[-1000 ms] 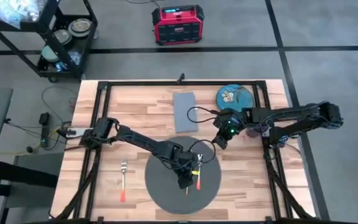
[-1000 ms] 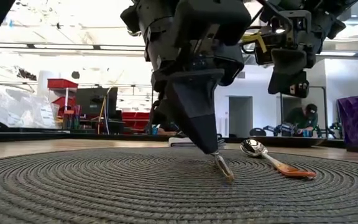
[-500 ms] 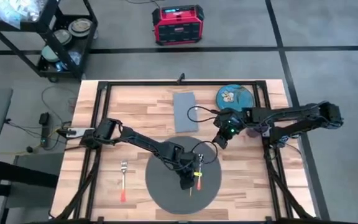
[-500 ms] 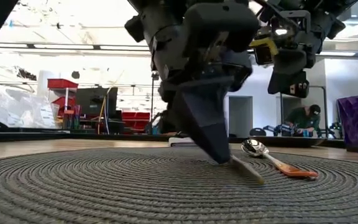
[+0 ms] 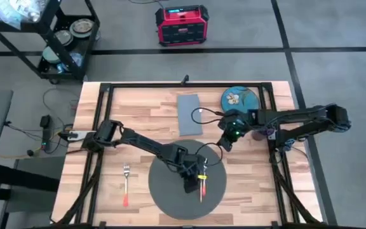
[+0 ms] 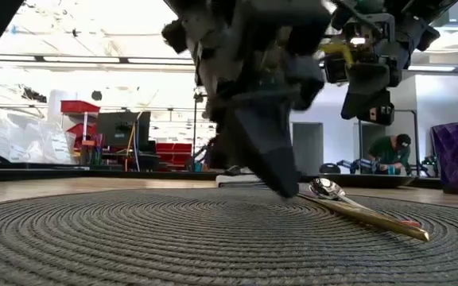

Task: Set table place
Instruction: Put the orange fork on the gray table napkin

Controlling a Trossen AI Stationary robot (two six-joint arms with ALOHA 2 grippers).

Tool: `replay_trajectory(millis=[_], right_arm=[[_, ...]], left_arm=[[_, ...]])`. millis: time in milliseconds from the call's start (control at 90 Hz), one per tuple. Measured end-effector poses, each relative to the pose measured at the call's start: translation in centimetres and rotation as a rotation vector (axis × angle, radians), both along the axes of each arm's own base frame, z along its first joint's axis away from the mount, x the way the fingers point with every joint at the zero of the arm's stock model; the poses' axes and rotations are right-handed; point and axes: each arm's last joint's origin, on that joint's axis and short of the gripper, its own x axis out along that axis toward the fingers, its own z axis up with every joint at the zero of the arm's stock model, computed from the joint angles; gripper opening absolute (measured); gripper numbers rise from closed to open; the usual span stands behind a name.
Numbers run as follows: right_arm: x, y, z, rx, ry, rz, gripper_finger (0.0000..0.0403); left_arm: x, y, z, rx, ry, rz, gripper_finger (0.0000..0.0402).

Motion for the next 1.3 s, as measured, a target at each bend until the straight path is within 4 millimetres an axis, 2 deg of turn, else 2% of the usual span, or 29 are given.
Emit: replay_trajectory(millis=[122, 211, 422, 589, 678, 778, 933, 1133, 1300], right_arm=[[0.0, -0.1, 0.4, 0.005, -0.012, 0.001, 0.0000], [0.1, -0.2, 1.9, -0.008, -0.045, 0.009, 0.0000], [-0.1, -0.8, 9.0, -0.104, -0.178, 0.055, 0.0000], [-1.6, -1.5, 15.0, -0.231, -0.199, 0.079, 0.0000], [-2.6, -1.8, 17.3, -0.263, -0.199, 0.077, 0.0000], [-4.0, -1.9, 19.0, -0.286, -0.163, 0.076, 0.0000], [-5.8, -1.8, 19.1, -0.298, -0.005, 0.081, 0.0000], [-7.7, -1.6, 17.3, -0.314, 0.287, 0.069, 0.0000], [-7.4, -1.5, 16.6, -0.344, 0.300, 0.038, 0.0000]], left_arm=[[-0.3, 0.3, 0.9, 0.024, -0.003, 0.009, 0.0000], [-0.7, 0.7, 2.1, 0.039, -0.010, 0.021, 0.0000], [-2.1, 2.8, 6.7, 0.133, -0.085, 0.045, 0.0000], [-4.3, 6.0, 11.4, 0.260, -0.153, 0.110, 0.0000], [-5.5, 8.0, 13.7, 0.333, -0.195, 0.156, 0.0000], [-6.8, 10.2, 15.9, 0.400, -0.252, 0.211, 0.0000], [-8.2, 13.3, 18.0, 0.469, -0.296, 0.271, 0.0000], [-9.6, 16.8, 17.9, 0.541, -0.196, 0.320, 0.0000], [-10.1, 19.2, 17.8, 0.567, -0.177, 0.371, 0.0000]])
